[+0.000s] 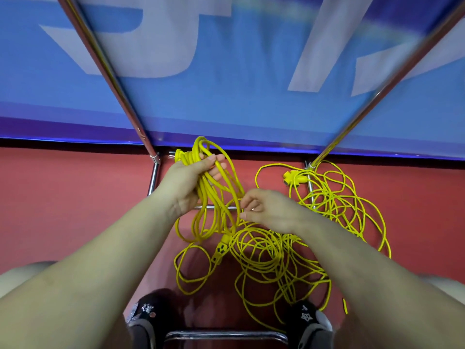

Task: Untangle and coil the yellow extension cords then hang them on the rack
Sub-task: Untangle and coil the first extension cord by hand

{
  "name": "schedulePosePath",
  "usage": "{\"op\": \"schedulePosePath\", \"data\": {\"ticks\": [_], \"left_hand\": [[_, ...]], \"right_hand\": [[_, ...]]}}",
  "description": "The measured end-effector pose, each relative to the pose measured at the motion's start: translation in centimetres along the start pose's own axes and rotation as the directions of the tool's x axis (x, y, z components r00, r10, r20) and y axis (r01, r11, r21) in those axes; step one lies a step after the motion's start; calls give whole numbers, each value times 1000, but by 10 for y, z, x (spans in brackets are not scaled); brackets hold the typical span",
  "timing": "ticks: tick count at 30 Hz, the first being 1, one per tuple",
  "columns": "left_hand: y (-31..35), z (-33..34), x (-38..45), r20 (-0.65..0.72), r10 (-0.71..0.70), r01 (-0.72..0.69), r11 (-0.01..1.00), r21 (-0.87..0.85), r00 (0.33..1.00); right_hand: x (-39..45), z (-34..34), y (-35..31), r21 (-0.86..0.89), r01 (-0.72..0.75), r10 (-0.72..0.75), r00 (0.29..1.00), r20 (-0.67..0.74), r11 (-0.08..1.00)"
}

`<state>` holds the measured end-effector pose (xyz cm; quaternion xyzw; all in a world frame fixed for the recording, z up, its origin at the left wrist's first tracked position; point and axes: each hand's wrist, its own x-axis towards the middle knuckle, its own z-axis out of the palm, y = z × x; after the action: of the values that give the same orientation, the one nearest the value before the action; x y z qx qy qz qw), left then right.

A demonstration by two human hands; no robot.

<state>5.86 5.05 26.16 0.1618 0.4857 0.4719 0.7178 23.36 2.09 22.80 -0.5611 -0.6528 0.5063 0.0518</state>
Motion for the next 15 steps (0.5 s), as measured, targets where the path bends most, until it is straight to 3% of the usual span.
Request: {"op": "schedulePosePath", "data": {"ticks": [4,9,15], "left_hand": [[5,0,2,21,7,-6,999,-51,1000],[11,-1,2,38,70,-72,997,30,997],[9,-8,9,70,118,-129,975,182,991]], "right_hand": [[1,6,-1,7,16,-16,1000,27,1000],[-2,-6,-6,-30,38,-41,992,-119,999],[-7,-27,-20,375,64,24,974,-226,925]]}}
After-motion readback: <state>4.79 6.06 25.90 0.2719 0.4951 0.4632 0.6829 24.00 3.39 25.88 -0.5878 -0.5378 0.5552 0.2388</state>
